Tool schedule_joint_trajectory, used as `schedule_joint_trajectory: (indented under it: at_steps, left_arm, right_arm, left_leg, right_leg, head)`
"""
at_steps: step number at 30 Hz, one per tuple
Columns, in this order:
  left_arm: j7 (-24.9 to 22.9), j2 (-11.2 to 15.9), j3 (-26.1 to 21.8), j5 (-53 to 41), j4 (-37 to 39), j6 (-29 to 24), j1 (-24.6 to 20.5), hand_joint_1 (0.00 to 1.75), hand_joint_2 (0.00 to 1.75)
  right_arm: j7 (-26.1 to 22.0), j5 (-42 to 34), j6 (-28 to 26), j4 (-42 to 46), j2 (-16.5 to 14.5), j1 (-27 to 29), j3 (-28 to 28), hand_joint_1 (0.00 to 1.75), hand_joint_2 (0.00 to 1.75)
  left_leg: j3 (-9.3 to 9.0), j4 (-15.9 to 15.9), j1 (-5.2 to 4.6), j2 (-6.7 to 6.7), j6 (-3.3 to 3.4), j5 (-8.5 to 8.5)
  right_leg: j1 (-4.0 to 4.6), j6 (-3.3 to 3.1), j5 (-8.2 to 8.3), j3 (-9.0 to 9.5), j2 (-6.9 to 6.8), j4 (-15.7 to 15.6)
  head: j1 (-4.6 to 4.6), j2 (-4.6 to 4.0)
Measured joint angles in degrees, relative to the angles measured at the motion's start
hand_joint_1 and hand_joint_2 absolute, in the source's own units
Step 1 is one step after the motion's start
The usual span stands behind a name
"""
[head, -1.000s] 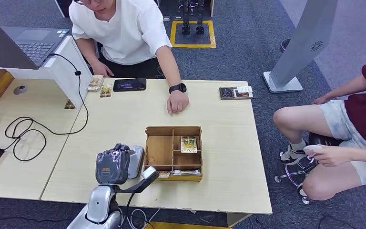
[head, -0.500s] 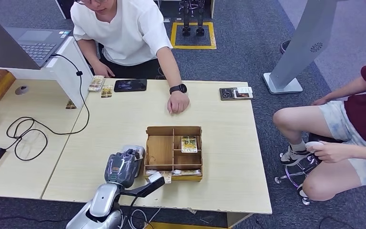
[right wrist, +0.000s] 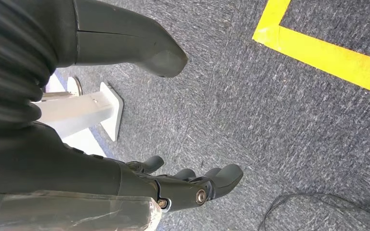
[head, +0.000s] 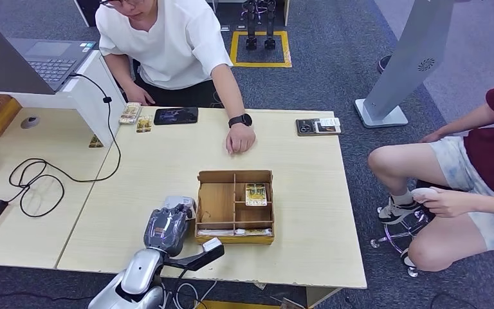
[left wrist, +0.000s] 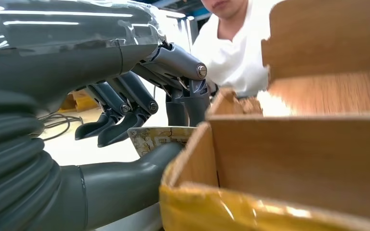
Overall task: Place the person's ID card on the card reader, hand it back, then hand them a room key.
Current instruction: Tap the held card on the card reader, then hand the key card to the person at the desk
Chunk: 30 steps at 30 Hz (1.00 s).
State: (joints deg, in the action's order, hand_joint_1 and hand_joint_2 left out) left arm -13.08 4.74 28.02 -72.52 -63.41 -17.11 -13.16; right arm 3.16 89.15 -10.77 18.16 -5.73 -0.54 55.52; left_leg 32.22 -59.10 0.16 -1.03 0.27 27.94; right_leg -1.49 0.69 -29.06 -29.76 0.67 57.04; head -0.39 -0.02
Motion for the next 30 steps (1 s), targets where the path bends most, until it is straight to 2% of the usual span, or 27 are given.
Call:
schedule_joint_trajectory:
  at_steps: [5,11,15,18,22,30]
  left_arm:
    - [-0.6,0.0,0.0,-0.5,-1.1,-4.0,1.1,1.75,1.75]
    - [0.6,-0.6,-0.3,0.9,-3.1,-11.8,2.8,1.75,1.75]
    - [2.2,-1.3,-1.1,1.5,-5.1,-17.5,3.9,1.75,1.75]
    - [5.4,-2.0,-1.9,2.6,-7.4,-20.6,4.1,1.75,1.75]
    - [10.1,-3.4,-2.5,3.8,-11.9,-21.3,3.3,1.75,1.75]
    - [11.0,-4.2,-2.7,4.2,-14.0,-21.3,2.4,1.75,1.75]
  right_arm:
    - [0.0,0.0,0.0,0.6,-0.3,0.1,0.0,0.00,1.75]
    - [0.0,-0.1,0.0,0.8,-0.6,0.3,0.0,0.00,1.75]
    - [0.0,-0.1,-0.1,0.8,-0.7,0.4,0.0,0.00,1.75]
    - [-0.1,-0.1,-0.3,0.7,-0.7,0.5,0.0,0.00,1.75]
    - [-0.3,-0.1,-0.6,0.4,-0.7,0.5,-0.2,0.00,1.75]
    - [-0.4,-0.1,-0.8,0.1,-0.7,0.5,-0.5,0.00,1.75]
  left_leg:
    - [0.01,0.0,0.00,0.00,0.00,0.00]
    - [0.06,0.0,0.00,0.00,0.00,0.01]
    - [0.12,0.0,0.00,0.00,0.00,0.00]
    - [0.17,0.0,0.00,-0.02,0.00,-0.01]
    - [0.21,0.0,0.00,-0.03,0.00,-0.02]
    - [0.21,0.0,-0.01,0.00,0.00,-0.02]
  right_leg:
    - [0.00,0.00,0.00,-0.02,0.00,0.0]
    - [0.00,0.00,0.00,-0.07,0.00,0.0]
    - [0.00,0.00,0.00,-0.14,0.00,0.0]
    - [0.00,0.00,0.00,-0.19,-0.01,0.0]
    - [0.00,0.00,0.00,-0.21,-0.01,0.0]
    - [0.00,0.00,0.01,-0.22,0.00,0.0]
  head:
    - [0.02,0.00]
    - [0.02,0.00]
    - [0.02,0.00]
    - [0.02,0.00]
    - [0.01,0.00]
    - [-0.01,0.00]
